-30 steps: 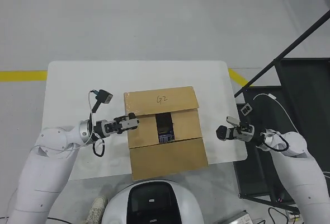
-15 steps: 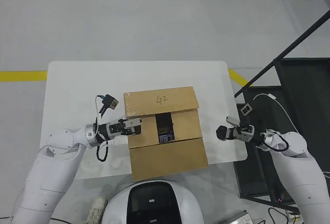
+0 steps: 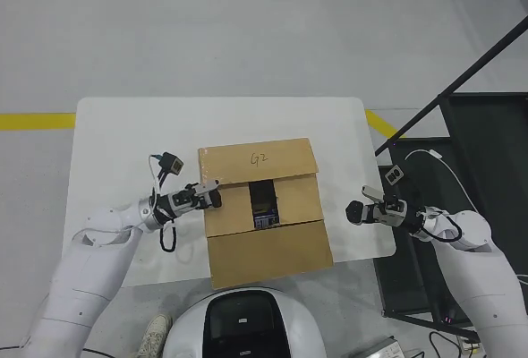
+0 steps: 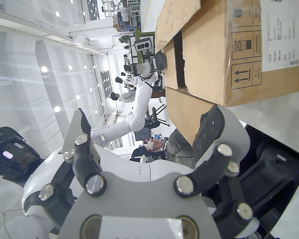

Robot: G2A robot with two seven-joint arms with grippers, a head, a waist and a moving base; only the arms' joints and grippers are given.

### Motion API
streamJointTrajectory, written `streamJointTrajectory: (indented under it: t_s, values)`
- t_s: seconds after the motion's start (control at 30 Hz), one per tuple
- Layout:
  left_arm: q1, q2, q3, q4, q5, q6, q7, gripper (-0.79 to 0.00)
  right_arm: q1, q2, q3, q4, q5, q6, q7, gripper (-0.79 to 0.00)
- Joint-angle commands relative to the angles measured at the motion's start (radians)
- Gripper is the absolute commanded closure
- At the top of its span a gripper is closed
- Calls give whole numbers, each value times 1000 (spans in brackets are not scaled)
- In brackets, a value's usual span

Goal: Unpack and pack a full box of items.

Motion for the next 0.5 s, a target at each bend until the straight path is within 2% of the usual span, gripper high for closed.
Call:
streamJointTrajectory:
  t_s: [0.0,0.23,0.47]
  values:
    - [-13,0,-5,5,-6,-1,5,-785,0,0,0,0,0,0,0,-785]
    - [-82,-12,-5,32,-120,-24,-43,-785,0,0,0,0,0,0,0,-785]
    - [-220,-38,30,160,-200,-11,-54,-785,0,0,0,0,0,0,0,-785]
